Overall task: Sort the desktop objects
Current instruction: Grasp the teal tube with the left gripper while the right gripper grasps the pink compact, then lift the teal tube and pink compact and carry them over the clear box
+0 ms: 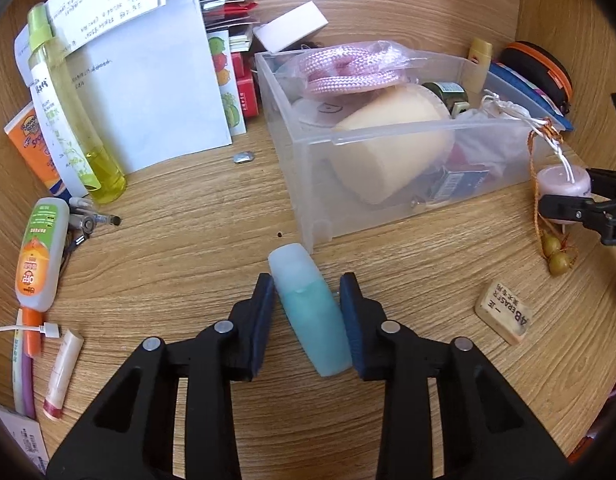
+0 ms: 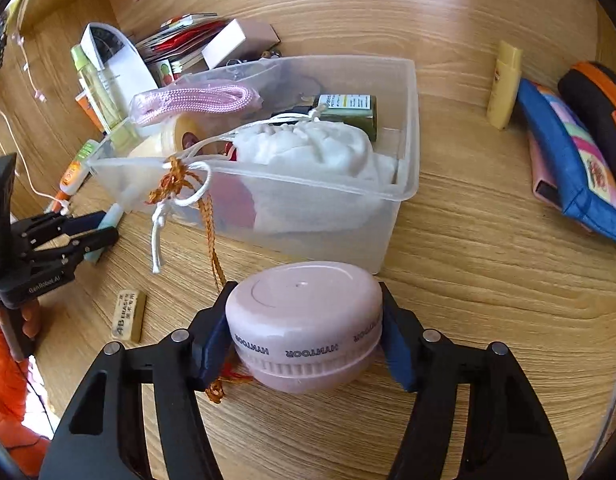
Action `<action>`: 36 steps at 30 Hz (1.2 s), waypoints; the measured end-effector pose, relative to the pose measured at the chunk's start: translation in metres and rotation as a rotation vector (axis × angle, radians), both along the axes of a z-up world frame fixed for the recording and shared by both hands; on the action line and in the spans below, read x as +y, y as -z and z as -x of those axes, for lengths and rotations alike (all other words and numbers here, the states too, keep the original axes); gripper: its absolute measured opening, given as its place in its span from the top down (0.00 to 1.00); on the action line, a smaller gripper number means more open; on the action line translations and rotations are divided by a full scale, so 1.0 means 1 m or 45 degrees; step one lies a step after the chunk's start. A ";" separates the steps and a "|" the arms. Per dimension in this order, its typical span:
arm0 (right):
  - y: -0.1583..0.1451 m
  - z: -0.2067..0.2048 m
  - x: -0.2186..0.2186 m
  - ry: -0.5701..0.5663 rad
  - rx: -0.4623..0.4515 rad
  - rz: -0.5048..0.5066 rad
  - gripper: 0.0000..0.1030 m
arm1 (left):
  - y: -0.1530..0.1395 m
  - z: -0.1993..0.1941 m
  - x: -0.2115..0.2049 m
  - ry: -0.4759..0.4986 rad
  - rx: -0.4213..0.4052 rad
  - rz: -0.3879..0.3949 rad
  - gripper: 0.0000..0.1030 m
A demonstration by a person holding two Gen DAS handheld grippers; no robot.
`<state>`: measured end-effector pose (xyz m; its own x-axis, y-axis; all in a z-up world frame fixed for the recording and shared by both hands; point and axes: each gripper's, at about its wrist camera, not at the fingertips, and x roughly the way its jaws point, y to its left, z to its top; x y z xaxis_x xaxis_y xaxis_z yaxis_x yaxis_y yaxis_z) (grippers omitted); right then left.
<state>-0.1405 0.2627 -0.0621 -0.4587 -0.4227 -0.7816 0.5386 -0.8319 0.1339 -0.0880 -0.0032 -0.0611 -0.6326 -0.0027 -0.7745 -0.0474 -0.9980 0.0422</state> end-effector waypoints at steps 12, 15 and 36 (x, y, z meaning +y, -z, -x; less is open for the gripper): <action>-0.021 -0.011 0.019 0.065 0.069 0.098 0.41 | -0.011 -0.020 -0.005 -0.052 0.069 0.009 0.76; -0.029 -0.012 0.022 0.074 0.087 0.118 0.41 | -0.016 -0.028 -0.005 -0.069 0.089 0.006 0.76; -0.085 -0.009 0.014 0.053 0.270 0.240 0.41 | -0.091 -0.026 0.016 -0.008 0.381 -0.119 0.76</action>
